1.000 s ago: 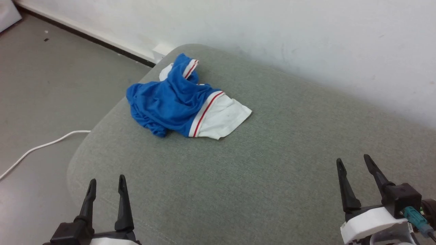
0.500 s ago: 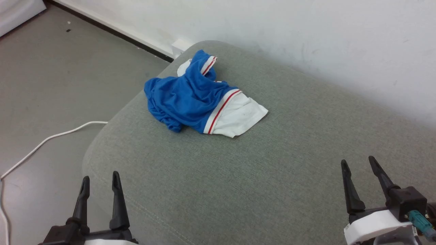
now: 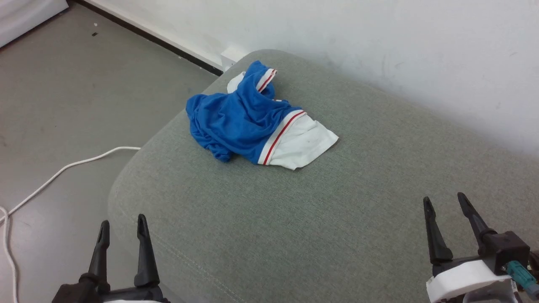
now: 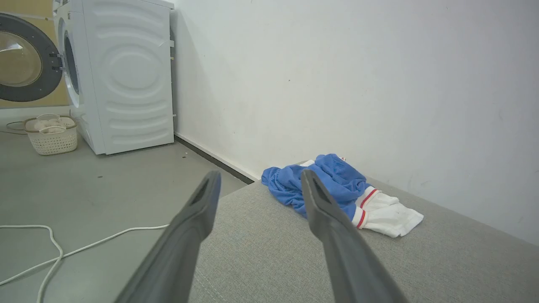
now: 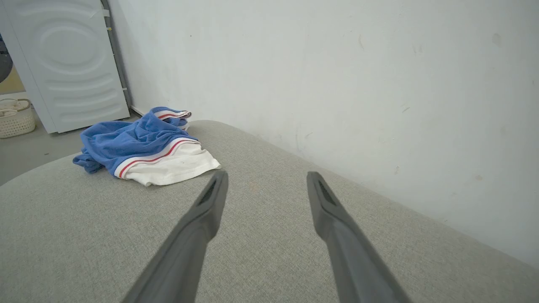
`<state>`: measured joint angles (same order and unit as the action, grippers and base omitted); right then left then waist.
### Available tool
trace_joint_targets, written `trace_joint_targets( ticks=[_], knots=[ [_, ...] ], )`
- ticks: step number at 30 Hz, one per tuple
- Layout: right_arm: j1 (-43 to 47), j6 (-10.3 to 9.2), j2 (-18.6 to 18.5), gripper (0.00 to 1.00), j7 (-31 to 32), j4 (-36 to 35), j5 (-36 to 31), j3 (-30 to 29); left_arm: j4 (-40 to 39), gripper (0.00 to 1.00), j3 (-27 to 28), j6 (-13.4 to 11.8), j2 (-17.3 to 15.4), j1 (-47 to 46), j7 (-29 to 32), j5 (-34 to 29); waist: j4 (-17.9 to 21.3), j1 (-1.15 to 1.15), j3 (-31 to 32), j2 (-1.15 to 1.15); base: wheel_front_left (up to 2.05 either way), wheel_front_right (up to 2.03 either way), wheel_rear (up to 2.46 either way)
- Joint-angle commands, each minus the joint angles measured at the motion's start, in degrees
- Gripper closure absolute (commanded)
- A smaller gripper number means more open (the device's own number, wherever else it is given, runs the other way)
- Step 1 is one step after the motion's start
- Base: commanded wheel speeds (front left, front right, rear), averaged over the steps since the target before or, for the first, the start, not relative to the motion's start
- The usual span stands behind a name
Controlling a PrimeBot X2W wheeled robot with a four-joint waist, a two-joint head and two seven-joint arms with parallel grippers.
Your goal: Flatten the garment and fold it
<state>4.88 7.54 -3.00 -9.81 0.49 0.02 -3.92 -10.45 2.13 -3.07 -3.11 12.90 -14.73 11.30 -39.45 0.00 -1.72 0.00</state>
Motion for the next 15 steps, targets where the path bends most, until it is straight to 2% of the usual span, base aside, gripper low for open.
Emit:
trace_joint_targets(
  ticks=[1, 5, 7, 10, 14, 15],
  knots=[
    [0.22, -0.05, 0.13, 0.00, -0.31, -0.11, -0.16, -0.06, -0.92, 0.00, -0.35, -0.02, 0.24, 0.49, -0.27, 1.61, 0.24, 0.00, -0.19, 0.00, 0.00, 0.00, 0.00],
    [0.07, -0.05, 0.13, 0.00, 0.23, -1.10, -0.61, 0.00, -3.98, 0.00, -1.30, 1.28, 0.20, -1.61, 0.21, 7.21, 0.54, 0.00, -1.00, 0.00, 0.00, 0.00, 0.00],
    [-0.09, -0.05, 0.13, 0.00, 0.80, -2.09, -0.96, -0.17, -6.09, 0.00, -1.93, 2.68, -0.78, -4.45, 3.41, 8.84, 0.66, 0.00, -1.83, 0.00, 0.00, 0.00, 0.00],
    [-0.61, -0.05, 0.13, 0.00, 2.06, -4.14, -1.75, -0.43, -8.92, 0.00, -2.17, 4.45, -4.34, -11.79, 10.12, 9.97, 0.97, 0.00, -3.47, 0.00, 0.00, 0.00, 0.00],
    [-2.41, -0.05, 0.13, 0.00, 4.13, -7.67, -3.25, -0.33, -9.04, 0.00, -1.22, 4.76, -8.88, -24.60, 17.91, 9.93, 2.34, 0.00, -6.76, 0.00, 0.00, 0.00, 0.00],
    [-2.41, -0.05, 0.13, 0.00, 4.13, -7.67, -3.25, -0.33, -9.04, 0.00, -1.22, 4.76, -8.88, -24.60, 17.91, 9.93, 2.34, 0.00, -6.76, 0.00, 0.00, 0.00, 0.00]
  ],
)
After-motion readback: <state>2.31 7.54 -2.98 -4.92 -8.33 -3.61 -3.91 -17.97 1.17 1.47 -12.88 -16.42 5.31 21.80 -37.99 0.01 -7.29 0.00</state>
